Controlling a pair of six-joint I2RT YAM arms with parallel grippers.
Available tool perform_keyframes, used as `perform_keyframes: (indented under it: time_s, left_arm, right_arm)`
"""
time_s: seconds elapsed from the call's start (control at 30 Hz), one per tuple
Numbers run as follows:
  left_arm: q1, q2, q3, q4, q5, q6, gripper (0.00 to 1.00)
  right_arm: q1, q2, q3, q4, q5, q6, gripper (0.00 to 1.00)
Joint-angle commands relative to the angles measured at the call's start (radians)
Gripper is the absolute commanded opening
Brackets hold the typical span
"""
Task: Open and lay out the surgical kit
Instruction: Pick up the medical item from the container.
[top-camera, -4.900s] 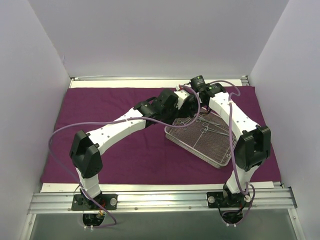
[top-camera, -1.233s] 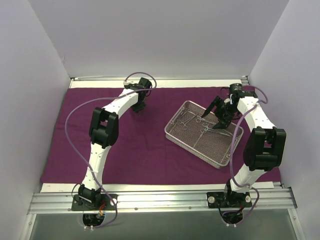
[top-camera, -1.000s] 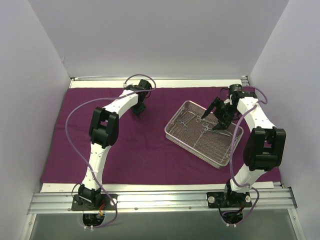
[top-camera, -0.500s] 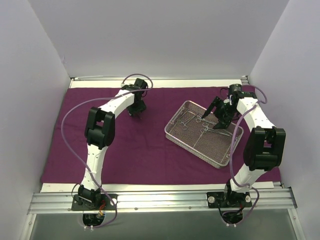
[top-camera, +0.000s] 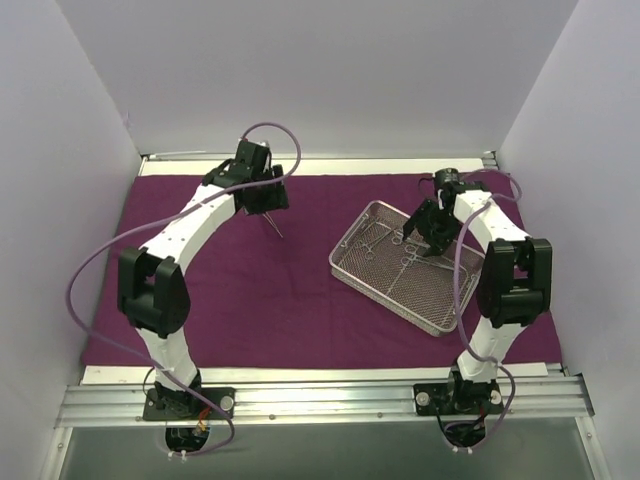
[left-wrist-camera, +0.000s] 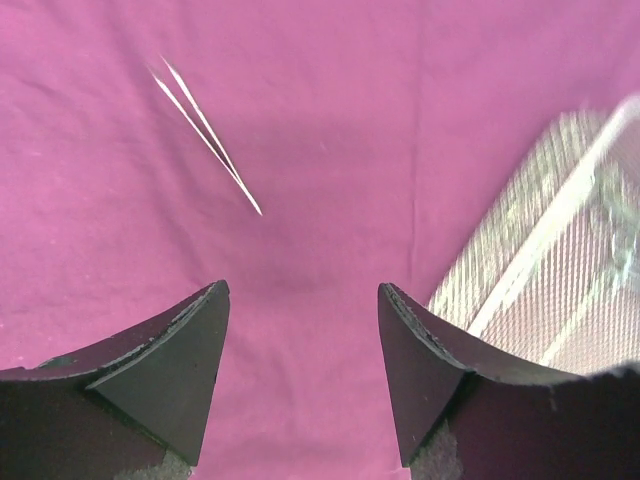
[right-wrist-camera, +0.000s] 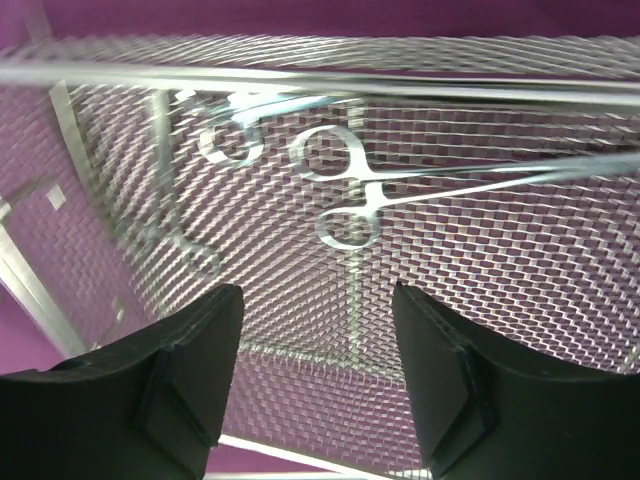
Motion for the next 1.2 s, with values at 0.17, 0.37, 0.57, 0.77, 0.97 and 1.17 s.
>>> perform_keyframes:
  time_s: [0.17,0.37,0.57,0.77,0.97,1.17]
  left_arm:
    - [0.047,-0.17,-0.182,0.051,0.252,0.25,0.68]
    - [0.106,-0.238,-0.223,0.006,0.275,0.285,0.67]
    - [0.135,-0.266,-0.242,-0.023,0.287,0.313,0.66]
    - [0.192,-0.276,-0.269,-0.017,0.307,0.284,0.66]
    - [0.238,-0.281,-0.275,-0.052,0.33,0.266,0.63]
    - [0.242,-0.33,-0.272,-0.098,0.293,0.308,0.63]
  right_arm:
    - [-0.008,0.027,-0.014,0.061,0.114,0.031,0.6]
    - [0.048,0.022,-0.023,0.185,0.148,0.015,0.45]
    - [0.12,0.07,0.014,0.32,0.077,0.06,0.39]
    - [0.196,0.183,0.13,0.32,0.192,0.094,0.23]
    - [0.206,0.226,0.135,0.359,0.235,0.118,0.27]
    - [0.222,0.281,0.227,0.316,0.276,0.173,0.29]
